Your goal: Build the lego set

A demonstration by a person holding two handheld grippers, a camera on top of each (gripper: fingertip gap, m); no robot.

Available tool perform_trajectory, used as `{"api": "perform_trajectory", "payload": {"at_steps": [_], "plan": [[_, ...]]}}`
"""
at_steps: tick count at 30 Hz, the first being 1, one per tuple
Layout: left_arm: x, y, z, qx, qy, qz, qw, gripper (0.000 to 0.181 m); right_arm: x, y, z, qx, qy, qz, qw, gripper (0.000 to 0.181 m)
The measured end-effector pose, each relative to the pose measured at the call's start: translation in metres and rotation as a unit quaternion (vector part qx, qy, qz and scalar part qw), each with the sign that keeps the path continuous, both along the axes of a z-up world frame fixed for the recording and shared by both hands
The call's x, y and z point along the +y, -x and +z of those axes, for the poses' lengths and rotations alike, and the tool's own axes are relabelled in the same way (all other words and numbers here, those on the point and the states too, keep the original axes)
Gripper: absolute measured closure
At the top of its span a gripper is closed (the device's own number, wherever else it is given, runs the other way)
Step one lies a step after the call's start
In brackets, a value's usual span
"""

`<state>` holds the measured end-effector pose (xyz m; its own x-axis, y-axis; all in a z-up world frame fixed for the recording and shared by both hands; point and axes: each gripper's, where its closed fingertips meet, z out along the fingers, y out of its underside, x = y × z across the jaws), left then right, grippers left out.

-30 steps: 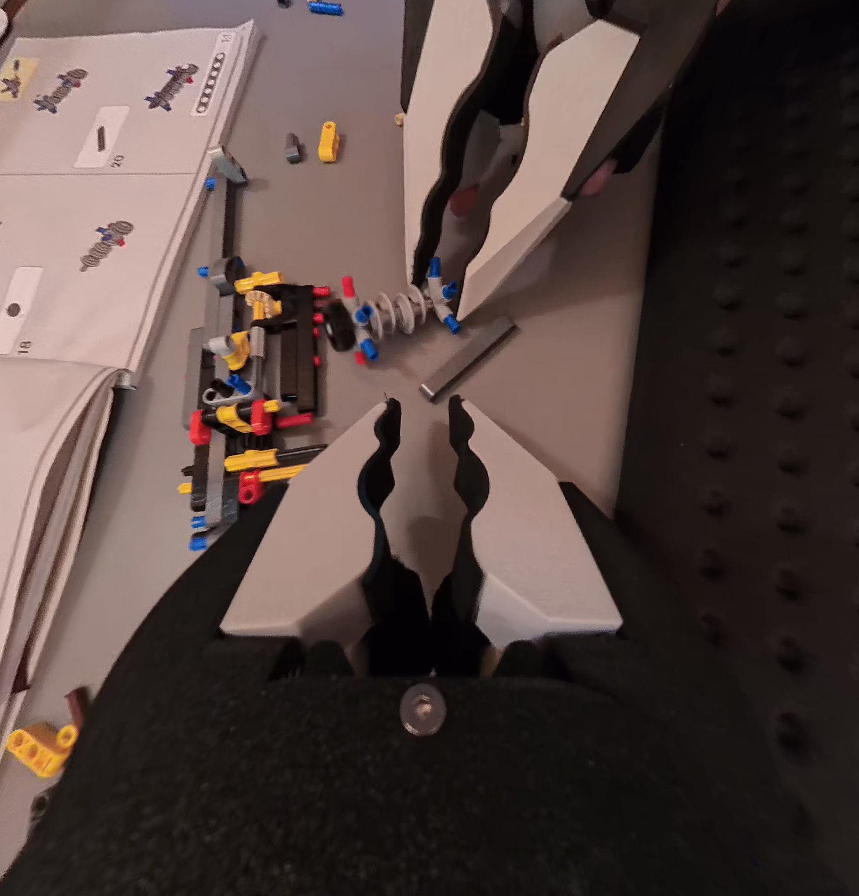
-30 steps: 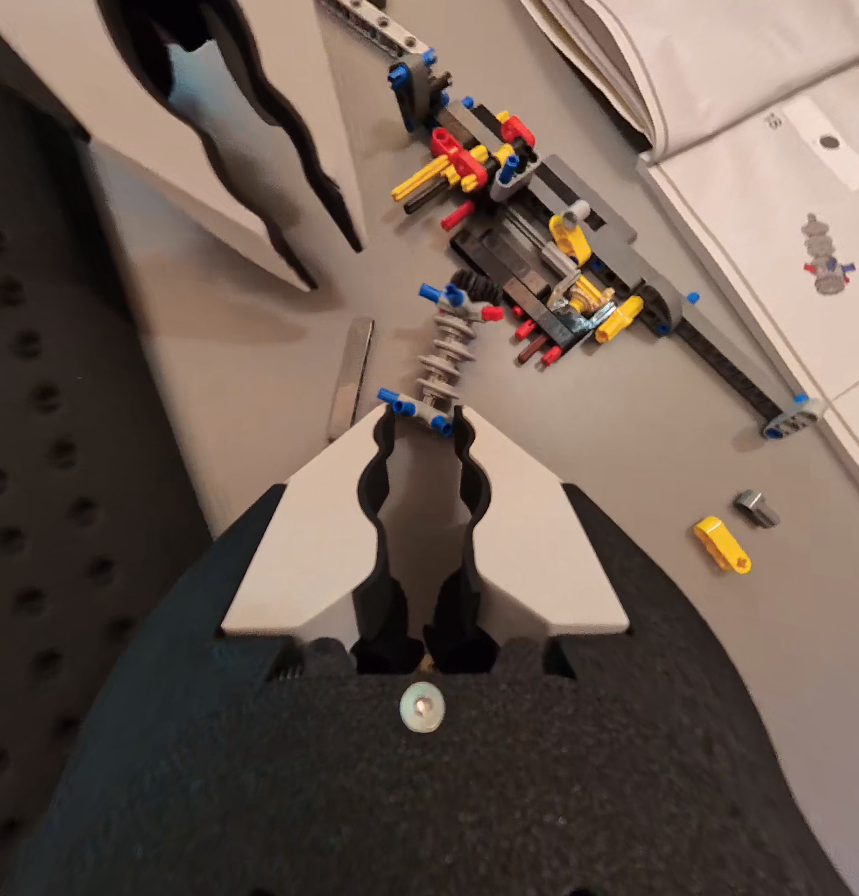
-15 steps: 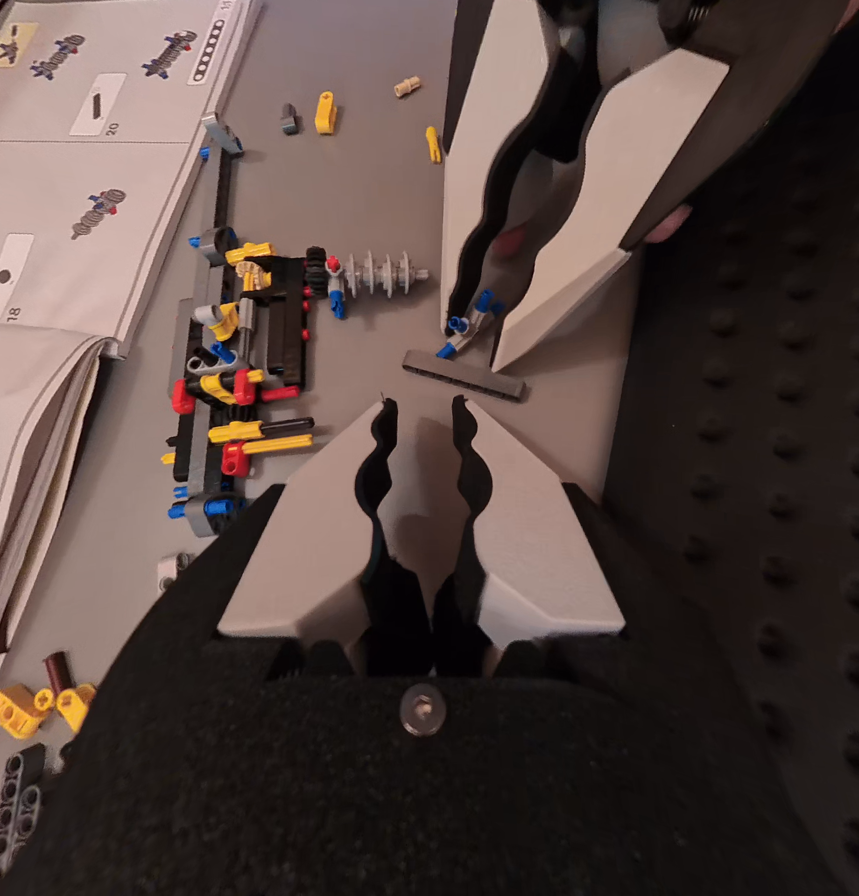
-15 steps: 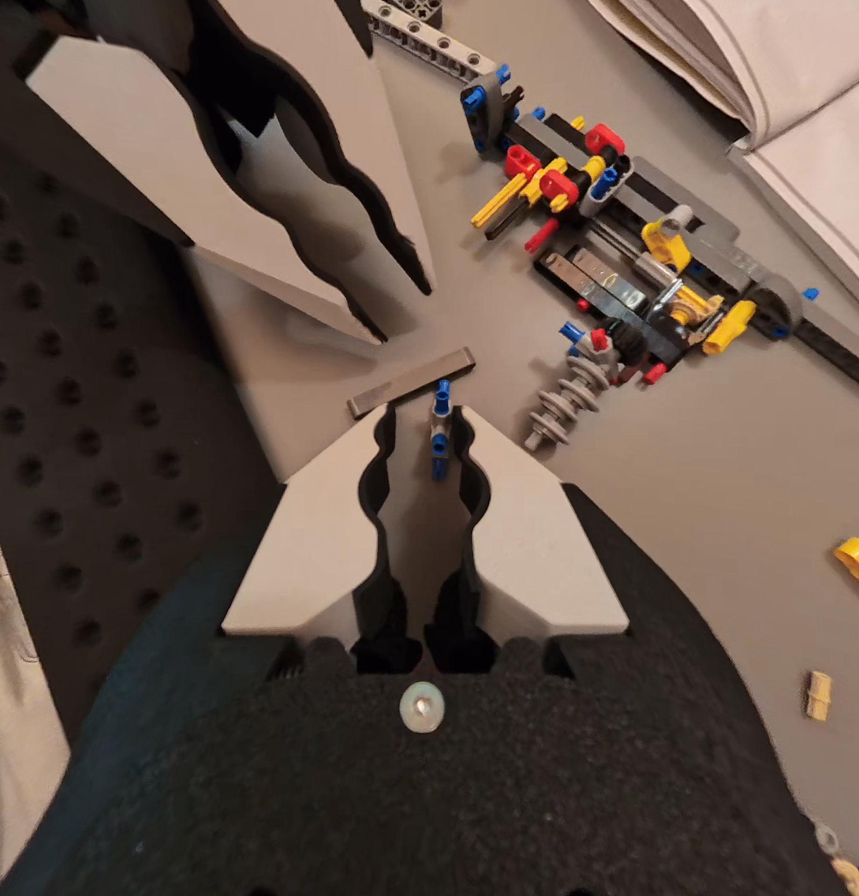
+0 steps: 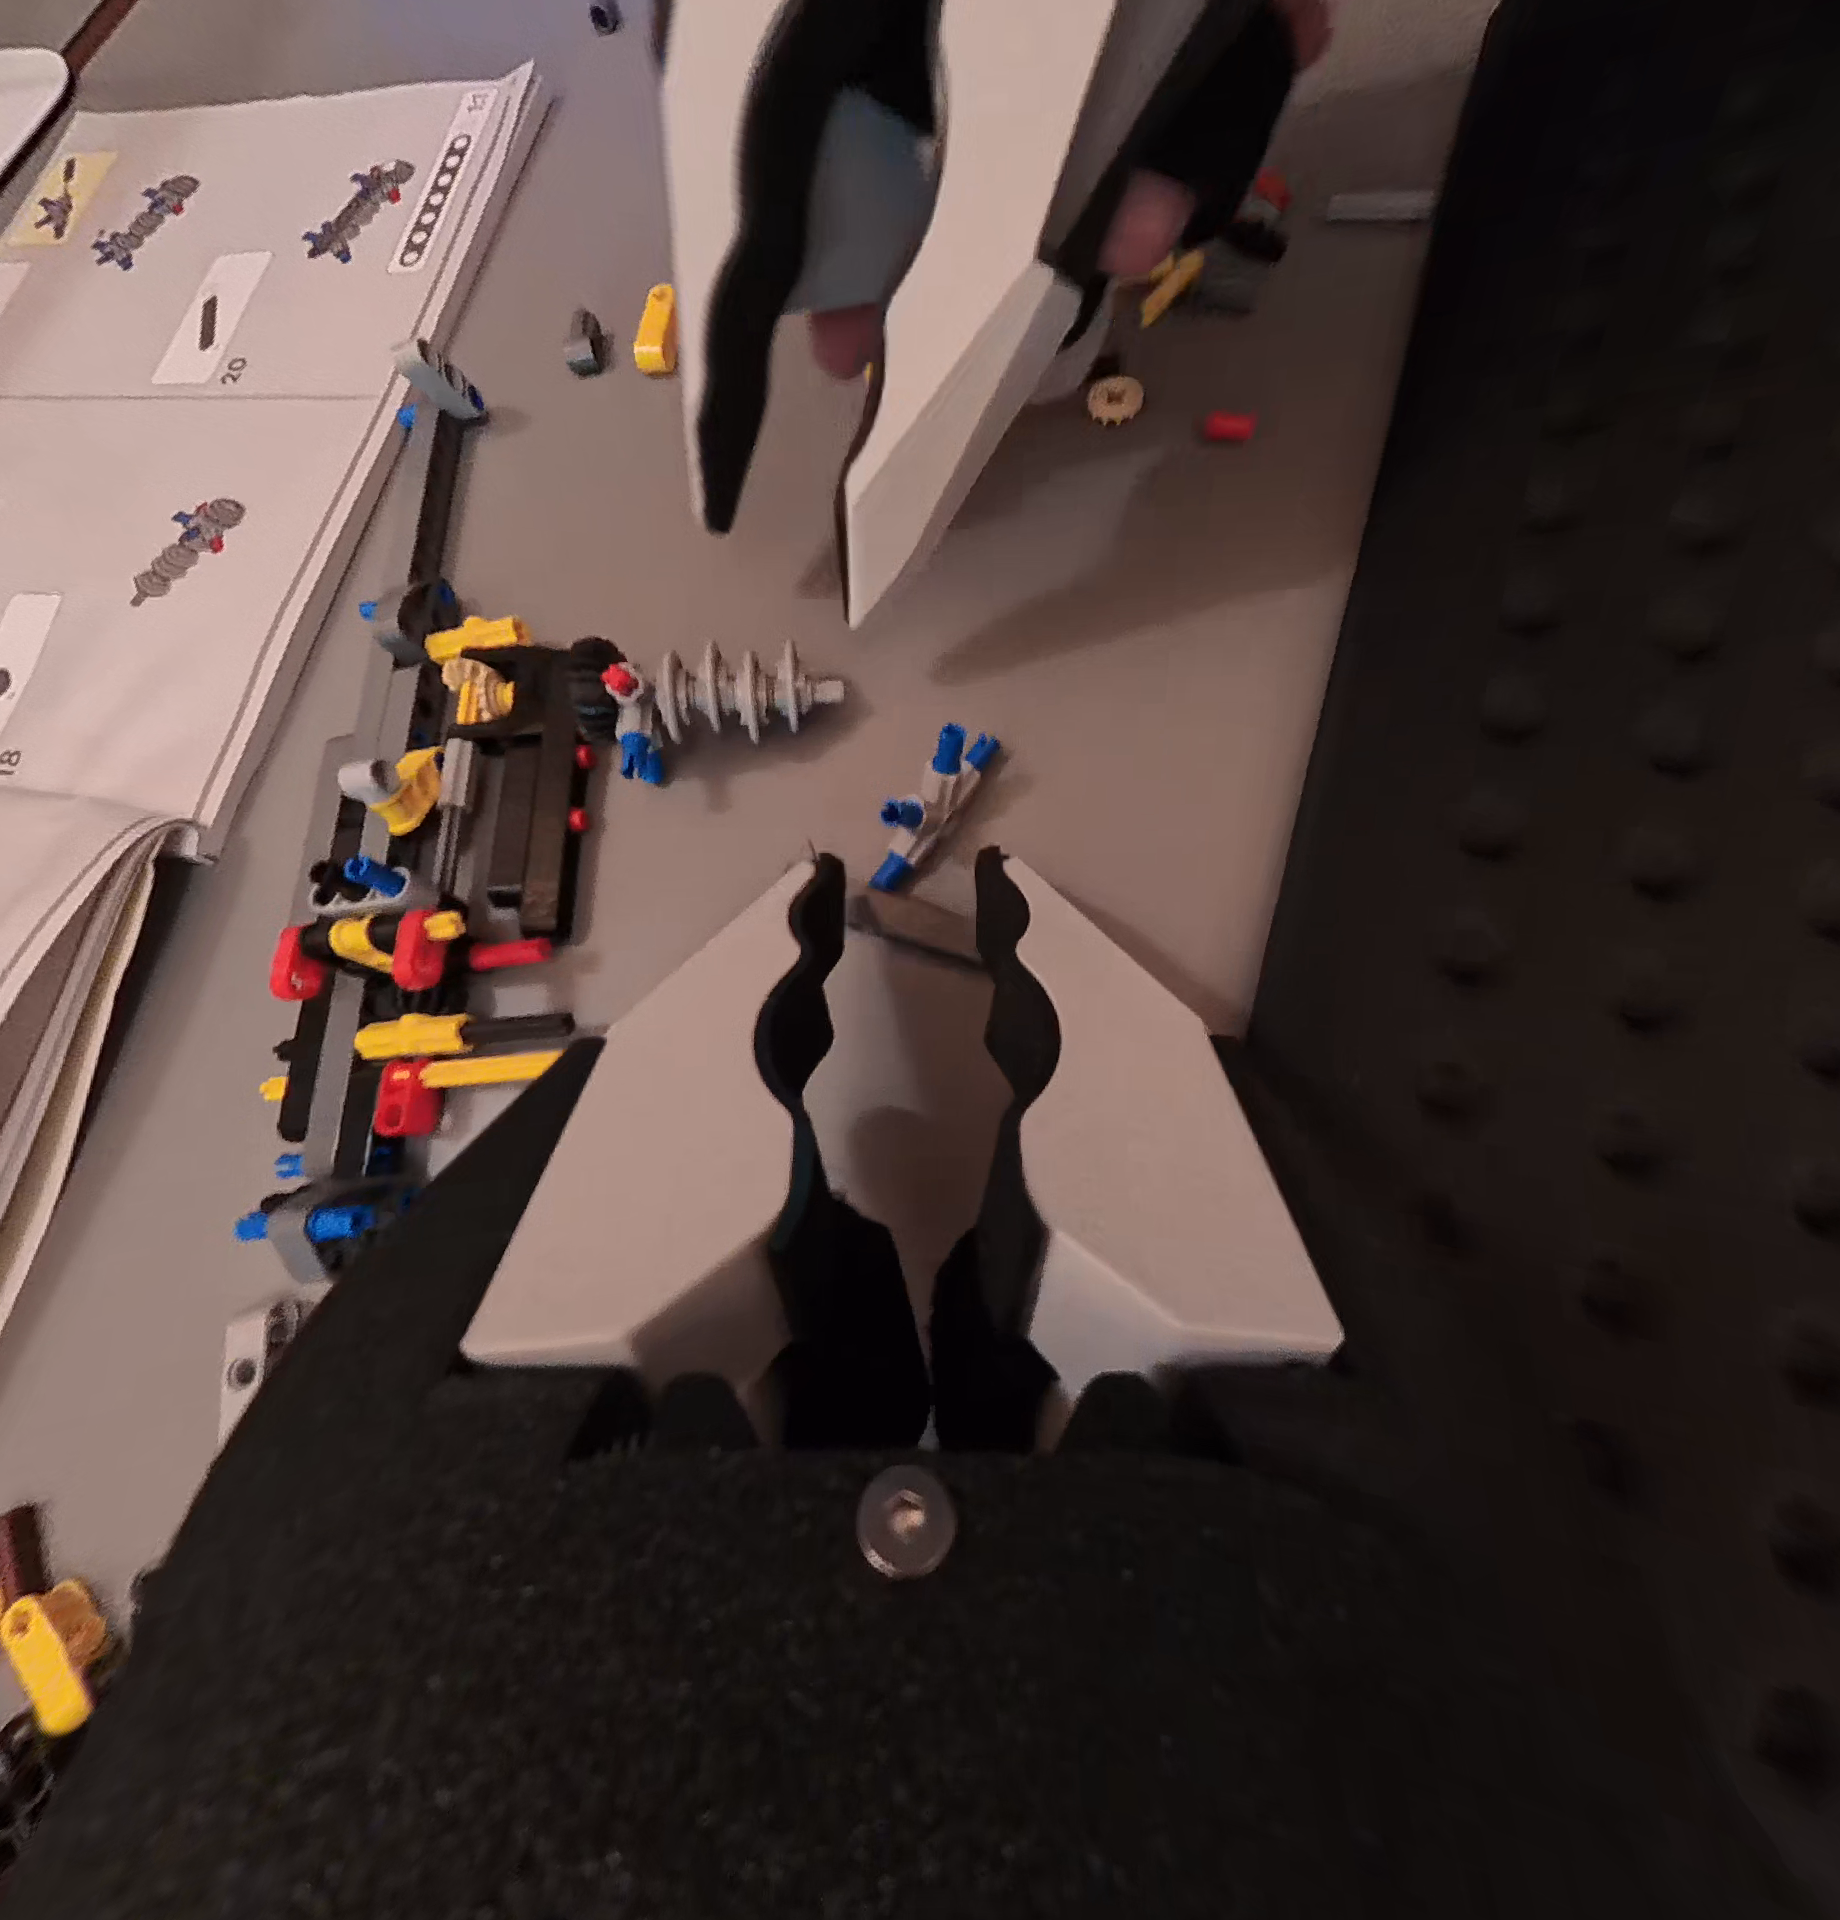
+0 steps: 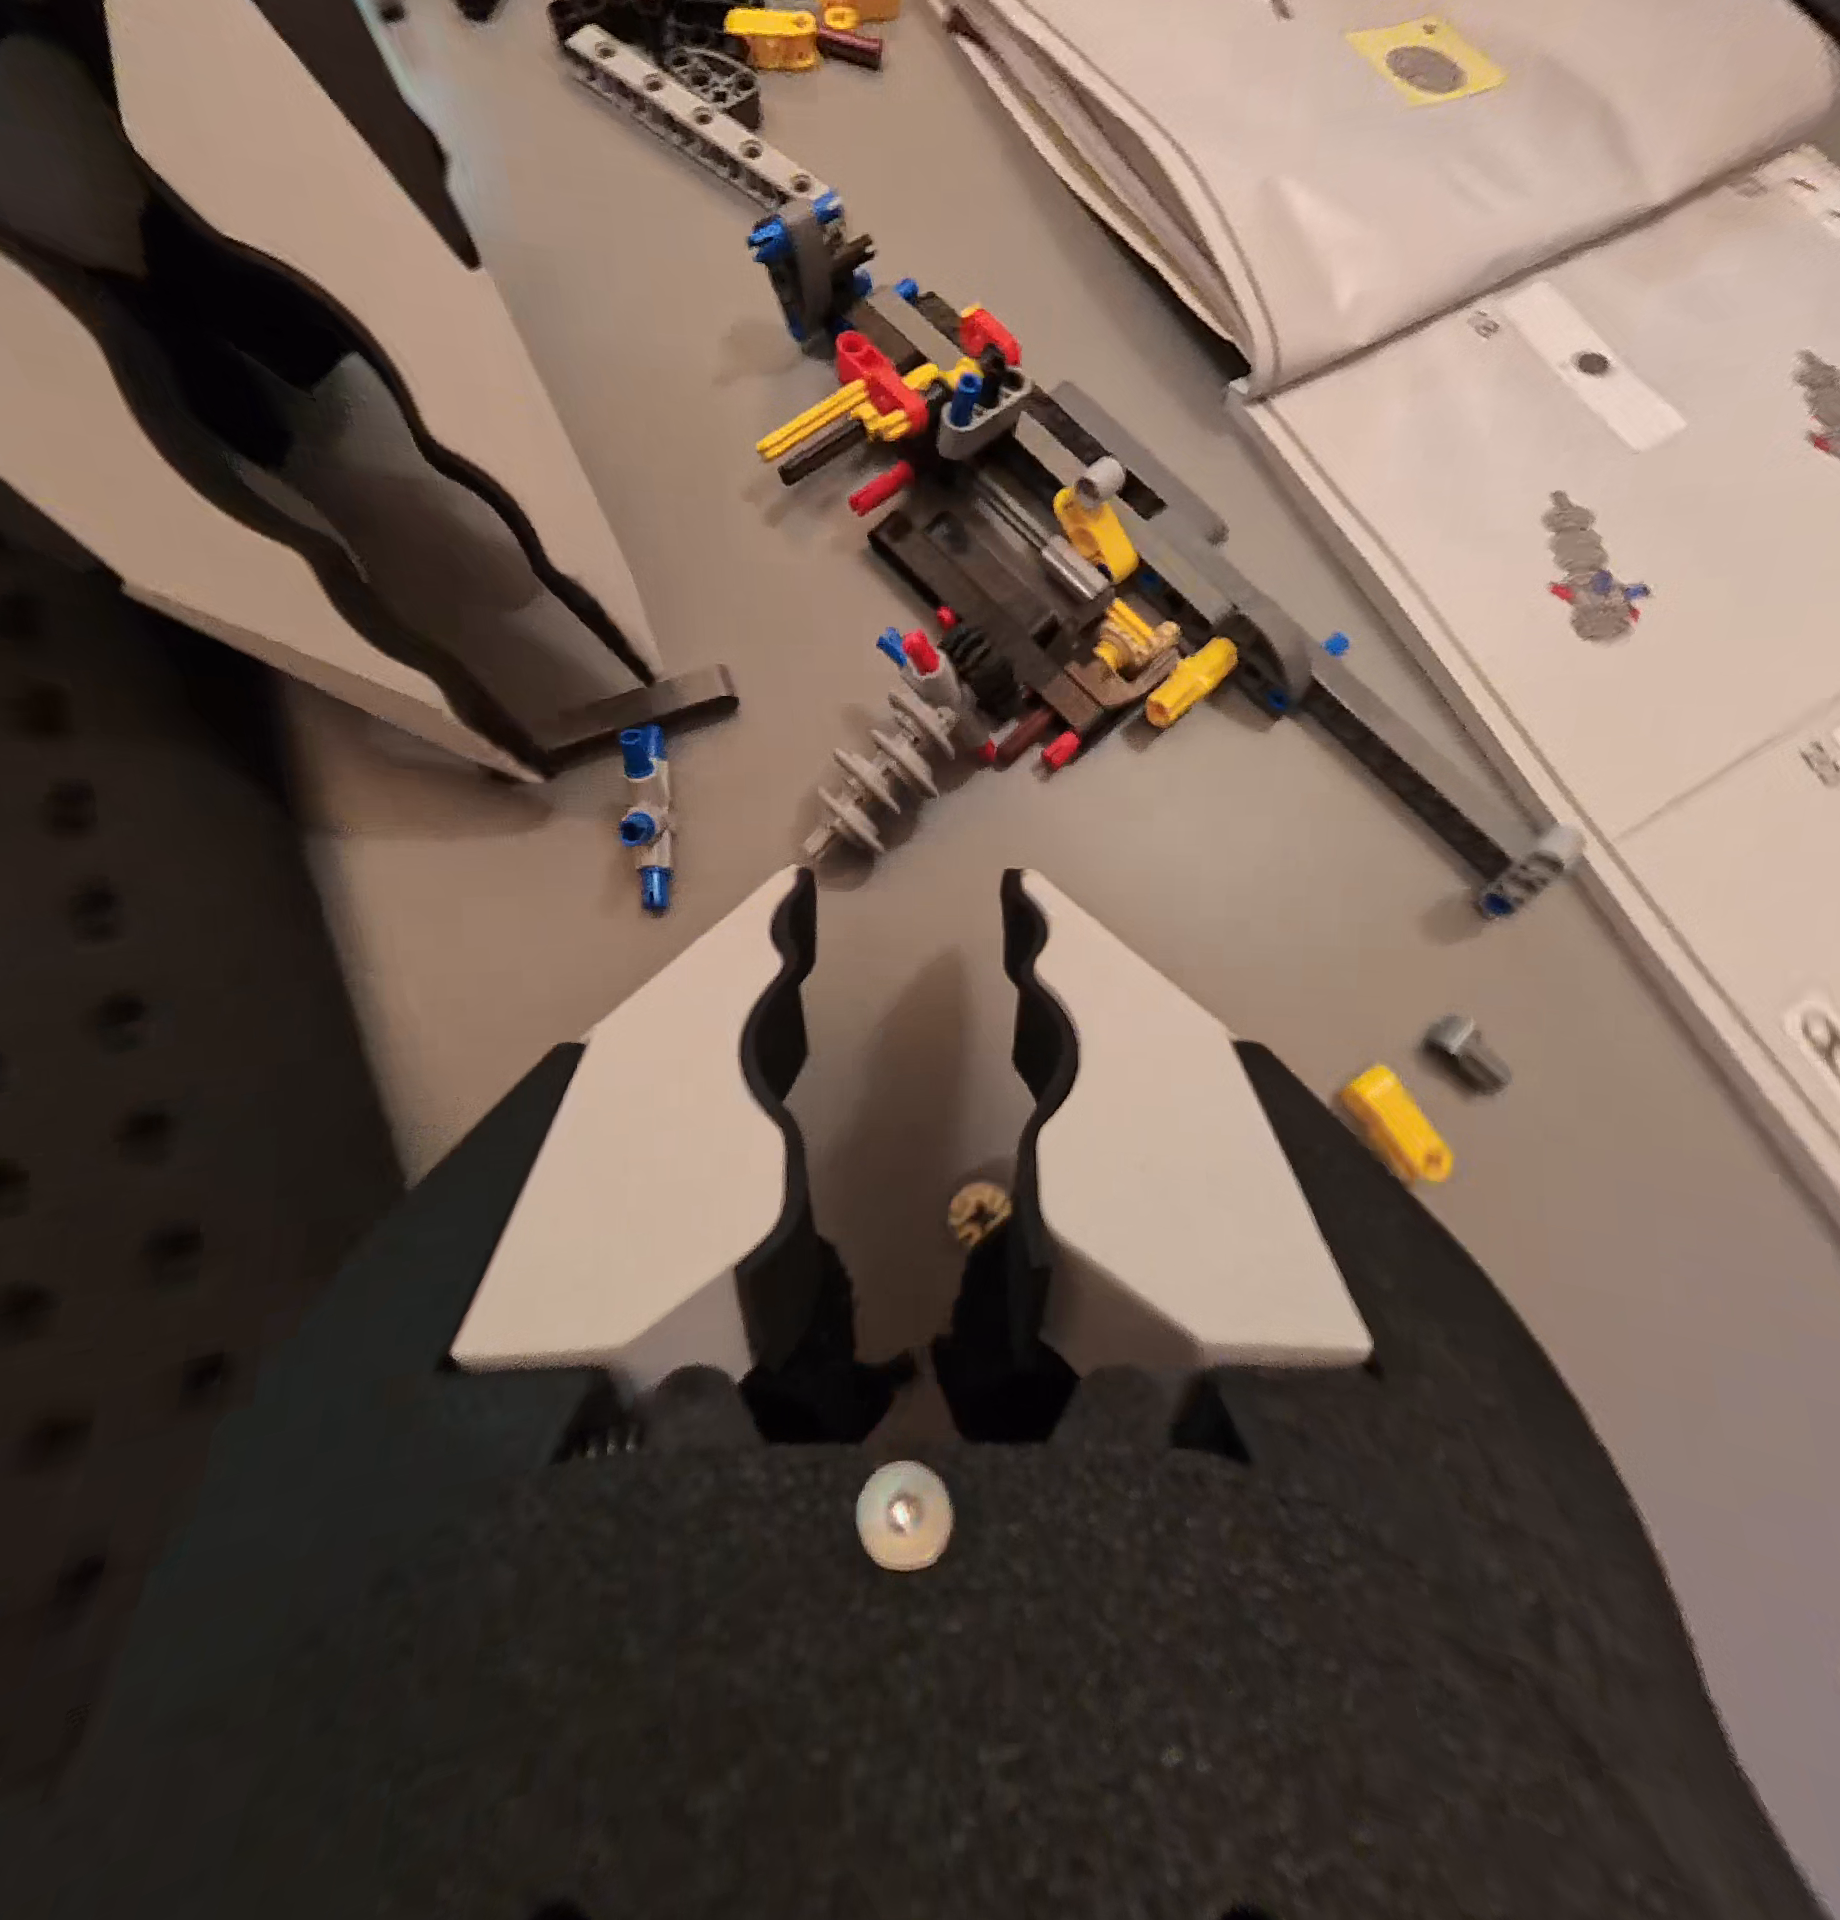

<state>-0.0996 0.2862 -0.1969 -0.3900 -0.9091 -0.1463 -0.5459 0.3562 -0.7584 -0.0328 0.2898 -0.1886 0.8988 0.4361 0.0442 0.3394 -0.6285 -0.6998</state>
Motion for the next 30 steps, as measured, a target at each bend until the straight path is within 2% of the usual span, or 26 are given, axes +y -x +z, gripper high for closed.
{"api": "perform_trajectory", "payload": {"at_steps": [4,9,15,19,22,26,30], "plan": [[-0.006,-0.010,0.005,-0.005,0.014,-0.008,1.000,0.161,0.016,0.004,0.009,-0.025,-0.023,0.138,0.990,0.136],[-0.011,-0.014,0.004,0.003,0.023,-0.039,0.999,0.170,0.037,0.012,0.021,0.003,-0.009,0.243,0.970,0.134],[-0.011,-0.007,0.003,0.023,0.039,-0.086,0.995,0.181,0.038,0.008,0.001,0.032,0.057,0.307,0.949,0.143],[-0.006,0.001,-0.006,0.044,0.028,-0.107,0.993,0.181,0.037,0.013,0.000,0.055,0.053,0.306,0.949,0.159],[0.001,-0.001,-0.005,0.031,0.030,-0.097,0.994,0.181,0.036,0.013,0.000,0.053,0.026,0.293,0.954,0.160],[0.003,0.002,0.005,0.014,0.039,-0.084,0.996,0.179,0.037,0.002,0.003,0.061,0.004,0.222,0.973,0.160],[-0.005,0.009,0.006,0.032,0.021,-0.060,0.998,0.159,0.035,-0.006,0.025,0.097,-0.060,0.126,0.985,0.160]]}}
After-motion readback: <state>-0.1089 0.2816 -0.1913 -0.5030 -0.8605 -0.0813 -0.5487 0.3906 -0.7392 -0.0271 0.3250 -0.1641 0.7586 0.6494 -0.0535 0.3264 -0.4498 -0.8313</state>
